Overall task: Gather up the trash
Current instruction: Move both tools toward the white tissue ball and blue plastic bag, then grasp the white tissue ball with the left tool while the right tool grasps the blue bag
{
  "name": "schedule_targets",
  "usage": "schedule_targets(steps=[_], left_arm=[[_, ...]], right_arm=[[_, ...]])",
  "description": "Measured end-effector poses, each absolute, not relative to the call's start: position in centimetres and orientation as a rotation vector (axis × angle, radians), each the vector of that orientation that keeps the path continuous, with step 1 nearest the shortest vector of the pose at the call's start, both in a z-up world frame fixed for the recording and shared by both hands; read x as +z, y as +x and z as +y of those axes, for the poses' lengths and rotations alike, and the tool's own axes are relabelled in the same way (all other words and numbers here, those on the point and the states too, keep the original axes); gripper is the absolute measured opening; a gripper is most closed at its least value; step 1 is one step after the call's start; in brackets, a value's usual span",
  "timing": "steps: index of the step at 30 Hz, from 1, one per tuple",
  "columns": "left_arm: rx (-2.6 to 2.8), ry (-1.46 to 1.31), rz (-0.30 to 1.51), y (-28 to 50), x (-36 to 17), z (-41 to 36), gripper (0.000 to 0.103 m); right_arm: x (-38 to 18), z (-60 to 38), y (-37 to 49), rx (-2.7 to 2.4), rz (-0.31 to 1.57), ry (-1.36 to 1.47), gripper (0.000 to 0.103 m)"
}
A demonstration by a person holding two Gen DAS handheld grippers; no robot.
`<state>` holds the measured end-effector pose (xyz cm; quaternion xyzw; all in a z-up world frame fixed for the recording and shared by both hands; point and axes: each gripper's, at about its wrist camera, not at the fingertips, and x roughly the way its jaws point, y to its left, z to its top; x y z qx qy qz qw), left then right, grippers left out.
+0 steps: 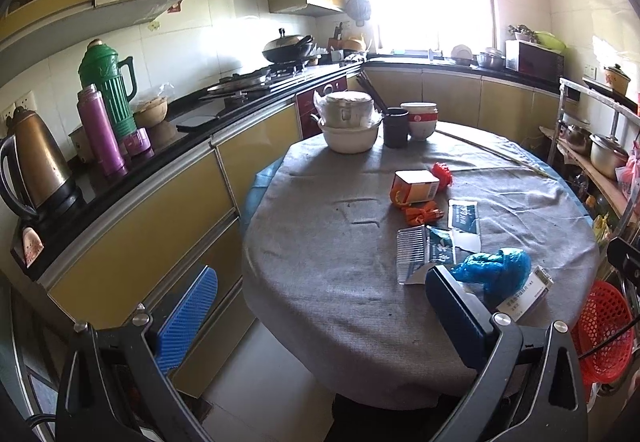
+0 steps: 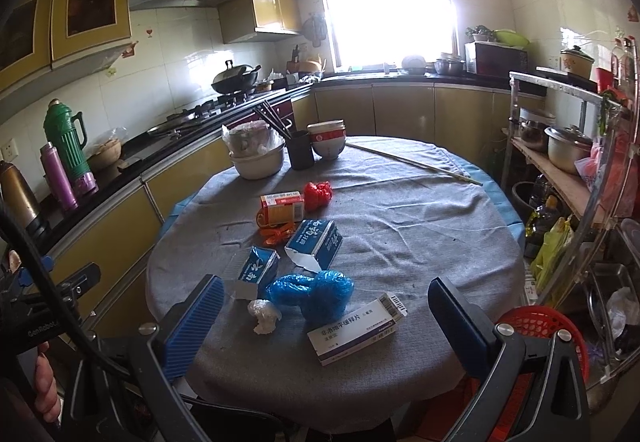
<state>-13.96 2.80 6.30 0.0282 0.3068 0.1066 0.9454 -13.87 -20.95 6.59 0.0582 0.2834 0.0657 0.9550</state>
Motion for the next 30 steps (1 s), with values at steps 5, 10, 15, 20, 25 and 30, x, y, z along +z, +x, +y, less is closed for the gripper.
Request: schedule_targets(steps=[5, 10, 15, 20, 25, 30], left_arm=[[0.227, 0.054, 0.666, -12.6, 5.0, 3.0, 0.103], [0.201, 0.051, 0.737, -10.5, 2.9, 2.7, 0.103], [0.129, 0.031, 0.845, -7.9, -0.1, 1.8, 0.103], [0.065, 0.013, 0.931, -5.6, -2.4, 0.6, 0.103], [0.02, 0.015, 0.963, -4.1, -3.5, -0.6, 0.103], [-0.021, 0.013, 1.006, -3.1, -4.6, -1.3, 0.103]], right_arm=[[4.8, -20.9, -12.4, 0.148, 0.632, 0.128, 0.103], [2.3, -22.3, -10.3, 0.153, 0.718, 0.19, 0.103], [-1.6, -25.0, -7.7, 0.164, 0.853, 0.338, 0.099], [-5.7, -27.1, -5.5, 0.159, 0.98, 0.467, 0.08], [-7.5, -28.1, -4.1, 0.154, 1.016, 0.535, 0.08], [-8.8, -27.6, -2.6, 0.17, 1.044, 0.544, 0.08]])
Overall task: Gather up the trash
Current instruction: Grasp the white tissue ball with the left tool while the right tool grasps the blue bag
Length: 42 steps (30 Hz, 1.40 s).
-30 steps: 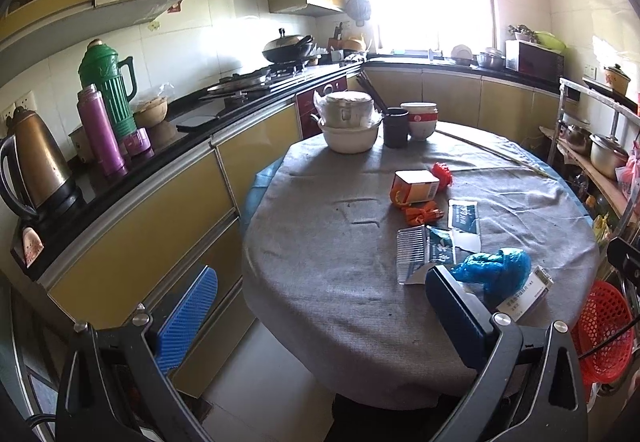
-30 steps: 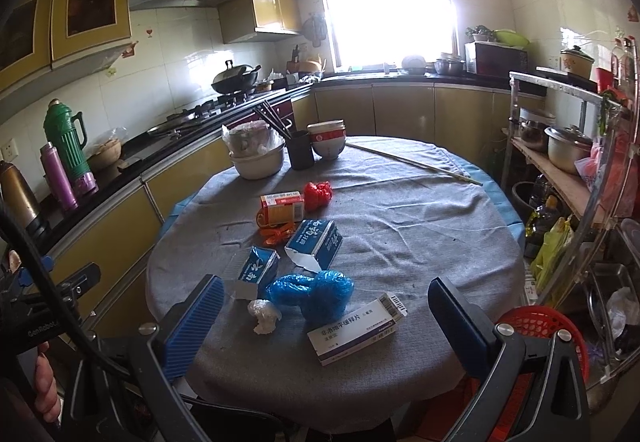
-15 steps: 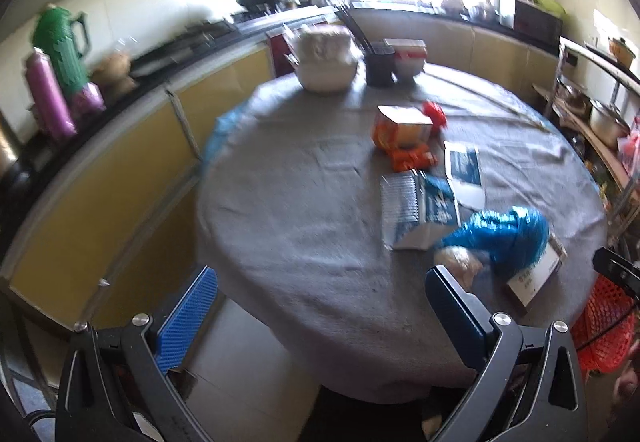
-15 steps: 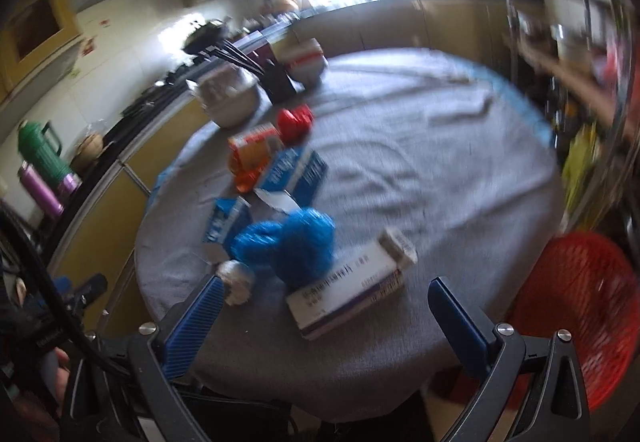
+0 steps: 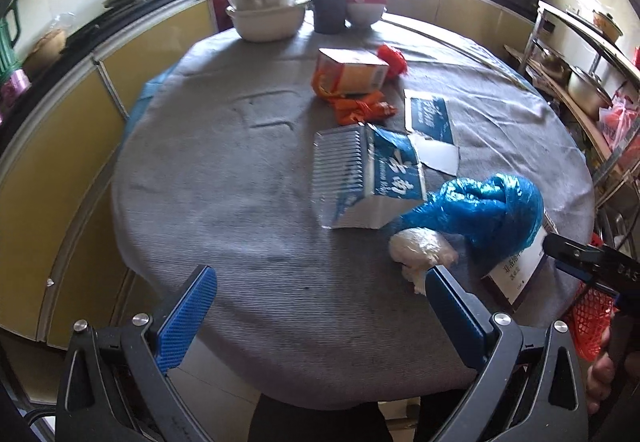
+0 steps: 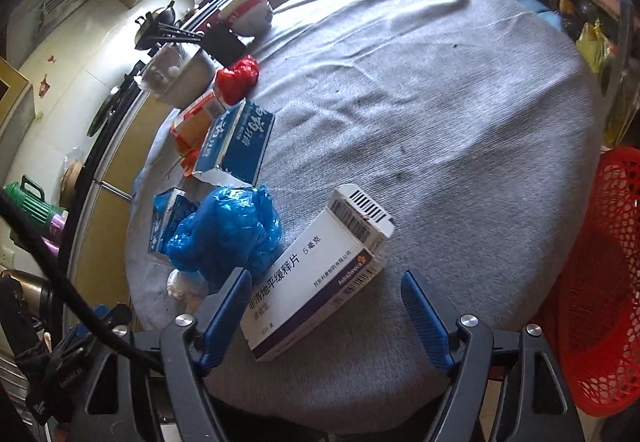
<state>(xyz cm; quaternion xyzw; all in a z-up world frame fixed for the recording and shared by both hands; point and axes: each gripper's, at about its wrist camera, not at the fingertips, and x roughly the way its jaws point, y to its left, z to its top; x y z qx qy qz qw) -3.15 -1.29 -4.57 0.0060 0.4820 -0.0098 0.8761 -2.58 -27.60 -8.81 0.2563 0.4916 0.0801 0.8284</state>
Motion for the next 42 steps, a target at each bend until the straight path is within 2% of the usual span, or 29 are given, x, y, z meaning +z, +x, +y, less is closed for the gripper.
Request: schedule_targets(steps=[5, 10, 11, 12, 14, 16, 19, 20, 21, 24, 29, 42], left_arm=[[-0.092, -0.03, 1.04, -2.6, -5.2, -1.7, 0.098], [-0.172, -0.106, 1.052, -1.6, -5.3, -2.1, 0.097], [-0.191, -0.116, 1.057, -1.2, -5.5, -2.4, 0.093], [-0.208, -0.123, 1.059, -0.8, -5.7, -2.7, 0.088], [-0.239, -0.13, 1.085, 0.0, -6.6, -3.3, 0.055], [-0.274, -0.169, 1.134, 0.9, -7.8, -3.7, 0.047], [-0.322, -0.235, 1.147, 1.2, -8.6, -3.9, 0.045], [-0.328, -0.227, 1.141, 1.1, -8.6, -4.1, 0.041], [-0.335, -0.217, 1.136, 1.1, -8.6, -4.4, 0.041], [-0.341, -0.213, 1.127, 0.9, -8.5, -4.5, 0.039], [-0.338, -0.221, 1.109, 0.3, -8.1, -3.9, 0.037], [-0.382, -0.109, 1.003, -1.1, -3.2, -7.2, 0.036]], right_arm=[[-8.7, -27.0, -1.8, 0.174, 1.038, 0.509, 0.08], [-6.0, -27.8, -1.7, 0.201, 0.925, 0.456, 0.08], [-5.7, -27.7, -1.6, 0.227, 0.914, 0.459, 0.08], [-5.3, -27.4, -1.3, 0.252, 0.904, 0.446, 0.08], [-4.9, -26.5, -0.7, 0.307, 0.884, 0.423, 0.08], [-4.7, -25.5, -0.1, 0.352, 0.882, 0.418, 0.08], [-5.1, -24.0, 0.9, 0.384, 0.897, 0.407, 0.07], [-5.5, -23.6, 1.4, 0.385, 0.915, 0.403, 0.057], [-6.0, -23.2, 1.8, 0.384, 0.94, 0.4, 0.049], [-6.9, -23.0, 2.2, 0.406, 0.971, 0.463, 0.044], [-5.4, -22.6, 0.6, 0.387, 0.886, 0.394, 0.041], [-2.3, -29.4, -3.4, 0.339, 0.717, 0.532, 0.041]])
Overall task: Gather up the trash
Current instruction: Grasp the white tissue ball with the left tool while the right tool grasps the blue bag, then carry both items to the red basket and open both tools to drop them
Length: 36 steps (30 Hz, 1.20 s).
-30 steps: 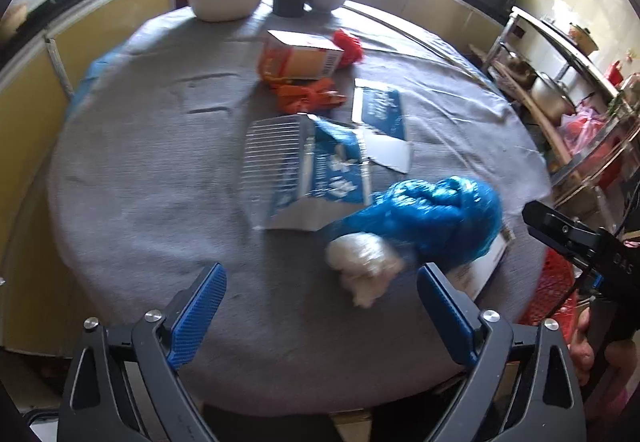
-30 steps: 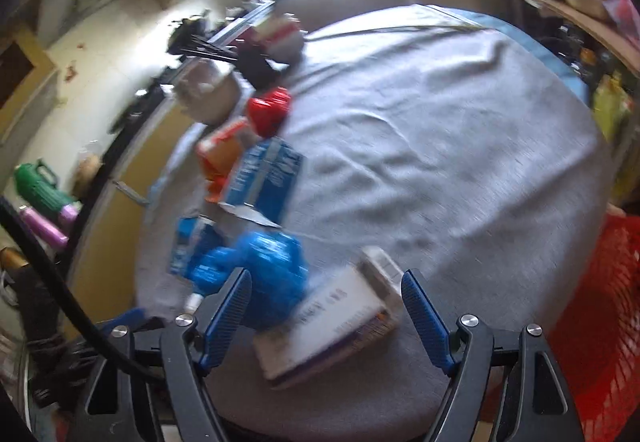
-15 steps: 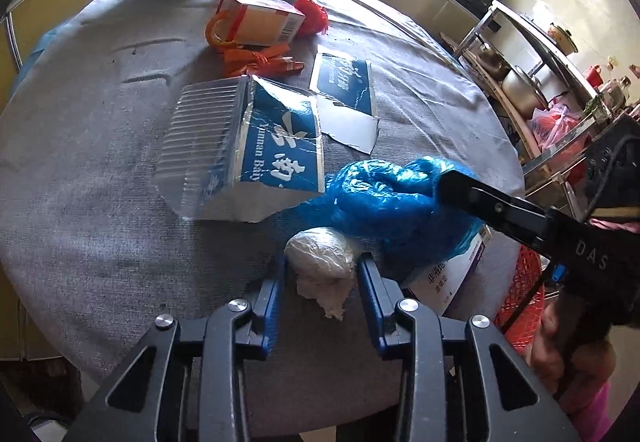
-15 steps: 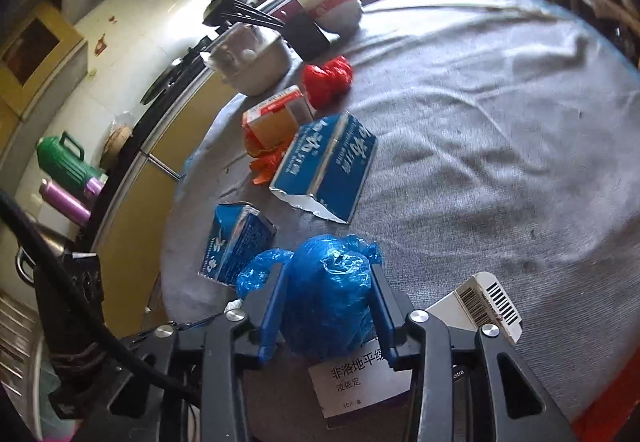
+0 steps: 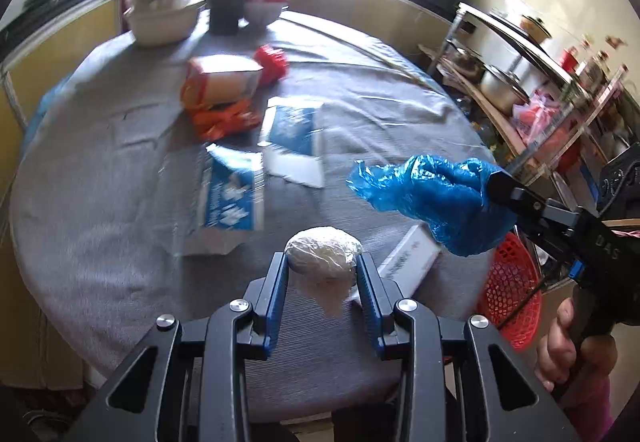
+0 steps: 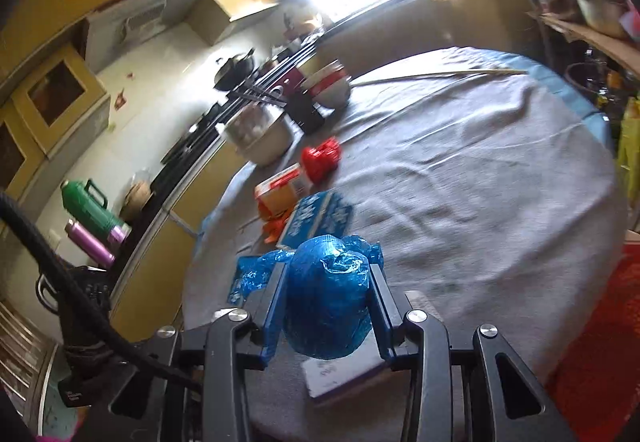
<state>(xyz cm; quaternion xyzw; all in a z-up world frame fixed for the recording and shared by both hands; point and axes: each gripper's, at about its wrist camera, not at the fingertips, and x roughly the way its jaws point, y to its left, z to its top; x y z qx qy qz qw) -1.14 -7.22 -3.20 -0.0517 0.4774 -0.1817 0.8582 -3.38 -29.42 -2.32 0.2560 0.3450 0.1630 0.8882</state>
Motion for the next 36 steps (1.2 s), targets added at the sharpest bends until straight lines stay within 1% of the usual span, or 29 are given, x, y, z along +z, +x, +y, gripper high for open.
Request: schedule_targets(steps=[6, 13, 20, 23, 24, 25, 26, 27, 32, 36], left_arm=[[-0.502, 0.011, 0.992, -1.3, -1.4, -13.3, 0.036], [-0.715, 0.194, 1.0, -2.6, -1.0, -23.9, 0.037], [-0.904, 0.319, 1.082, -4.7, -3.6, -34.0, 0.037], [-0.945, 0.36, 1.126, -5.6, -5.6, -37.1, 0.04], [-0.947, 0.367, 1.136, -5.6, -6.0, -37.6, 0.041], [-0.952, 0.375, 1.15, -5.7, -6.5, -38.3, 0.047], [-0.953, 0.38, 1.161, -5.7, -6.9, -38.8, 0.055], [-0.948, 0.381, 1.162, -5.8, -7.2, -38.9, 0.057], [-0.908, 0.396, 1.116, -5.8, -6.6, -37.3, 0.058], [-0.851, 0.353, 1.073, -4.9, -5.5, -34.2, 0.059]], right_arm=[[-2.0, -36.2, -6.5, 0.214, 0.671, 0.583, 0.041], [-3.3, -46.3, -12.7, 0.001, 0.645, 0.676, 0.041], [-7.6, -54.2, -19.0, -0.191, 0.693, 0.817, 0.041], [-9.4, -55.9, -20.8, -0.231, 0.722, 0.872, 0.045], [-9.8, -56.3, -21.1, -0.23, 0.729, 0.897, 0.051], [-10.3, -56.7, -21.3, -0.225, 0.735, 0.925, 0.056], [-10.5, -56.9, -21.4, -0.224, 0.737, 0.944, 0.065], [-10.6, -56.8, -21.5, -0.229, 0.738, 0.952, 0.068], [-10.4, -56.6, -21.3, -0.234, 0.699, 0.957, 0.068], [-9.8, -55.4, -20.4, -0.193, 0.672, 0.932, 0.068]])
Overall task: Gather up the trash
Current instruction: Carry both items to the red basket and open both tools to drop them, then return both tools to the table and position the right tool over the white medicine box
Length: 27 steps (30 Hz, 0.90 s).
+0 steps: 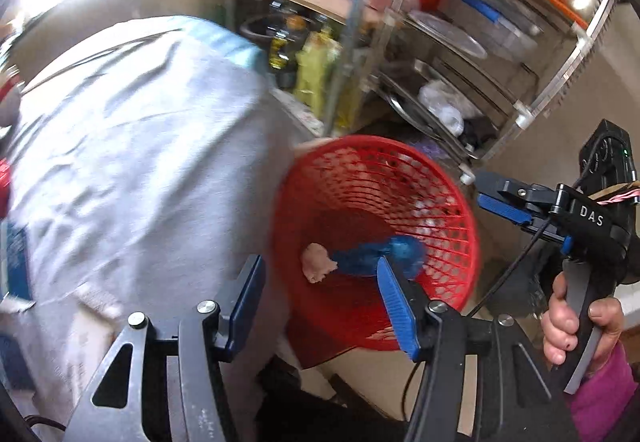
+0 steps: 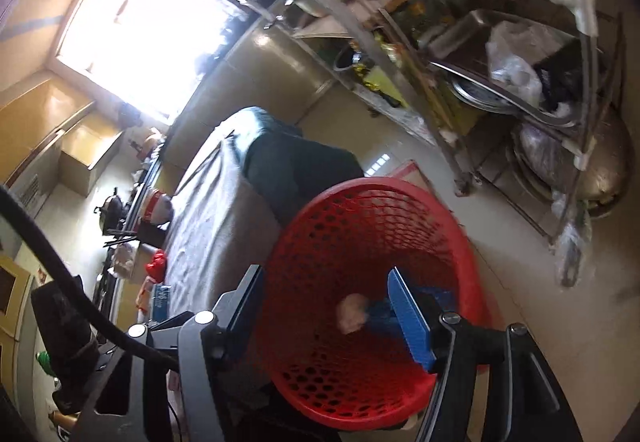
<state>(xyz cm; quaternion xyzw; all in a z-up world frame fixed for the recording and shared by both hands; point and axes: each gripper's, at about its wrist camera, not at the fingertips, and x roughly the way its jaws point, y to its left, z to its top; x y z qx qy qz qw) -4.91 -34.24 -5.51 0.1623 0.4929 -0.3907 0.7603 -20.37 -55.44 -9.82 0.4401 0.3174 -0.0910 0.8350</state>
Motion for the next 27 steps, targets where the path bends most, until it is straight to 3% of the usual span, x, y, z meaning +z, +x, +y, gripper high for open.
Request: schedule_targets(steps=[14, 27], left_arm=[[-0.49, 0.267, 0.924, -5.9, -3.1, -14.5, 0.06], [-0.238, 0.053, 0.956, -4.4, -3.8, -1.2, 0.061]], right_arm=[[-7.9, -42.7, -10.6, 0.105, 0.821, 0.8, 0.068], [-9.5, -29.5, -2.1, 0.213, 1.174, 0.744, 0.068]])
